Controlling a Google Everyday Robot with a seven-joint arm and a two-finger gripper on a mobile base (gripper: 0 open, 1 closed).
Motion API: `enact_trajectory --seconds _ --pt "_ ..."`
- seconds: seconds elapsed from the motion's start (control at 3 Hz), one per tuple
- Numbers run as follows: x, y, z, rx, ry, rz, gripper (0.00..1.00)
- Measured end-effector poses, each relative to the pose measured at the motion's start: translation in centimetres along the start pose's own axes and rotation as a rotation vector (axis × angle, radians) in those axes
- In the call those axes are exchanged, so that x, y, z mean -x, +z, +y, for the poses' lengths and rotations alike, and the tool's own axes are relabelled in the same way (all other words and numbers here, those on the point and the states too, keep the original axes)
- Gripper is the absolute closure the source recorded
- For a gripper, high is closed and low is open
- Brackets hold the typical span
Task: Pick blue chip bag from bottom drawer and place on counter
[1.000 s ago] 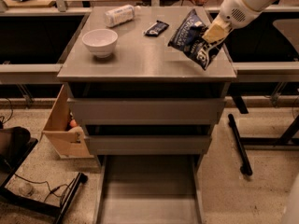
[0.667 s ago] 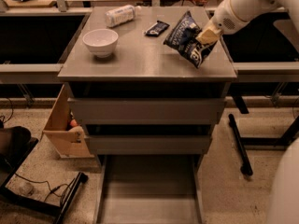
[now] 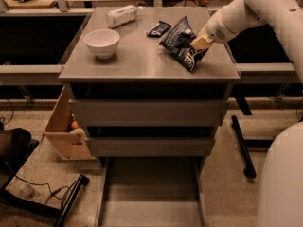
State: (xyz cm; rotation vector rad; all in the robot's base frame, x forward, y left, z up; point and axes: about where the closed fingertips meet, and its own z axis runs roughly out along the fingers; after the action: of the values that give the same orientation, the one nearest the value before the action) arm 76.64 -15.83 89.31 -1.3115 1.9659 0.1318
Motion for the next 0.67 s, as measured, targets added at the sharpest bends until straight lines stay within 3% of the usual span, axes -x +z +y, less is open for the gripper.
enact_trajectory --seconds 0.33,0.67 --pt "0.01 -0.01 0.02 0.0 0.0 0.0 0.51" --pt "0.01 -0.01 0.02 0.0 0.0 0.0 0.28"
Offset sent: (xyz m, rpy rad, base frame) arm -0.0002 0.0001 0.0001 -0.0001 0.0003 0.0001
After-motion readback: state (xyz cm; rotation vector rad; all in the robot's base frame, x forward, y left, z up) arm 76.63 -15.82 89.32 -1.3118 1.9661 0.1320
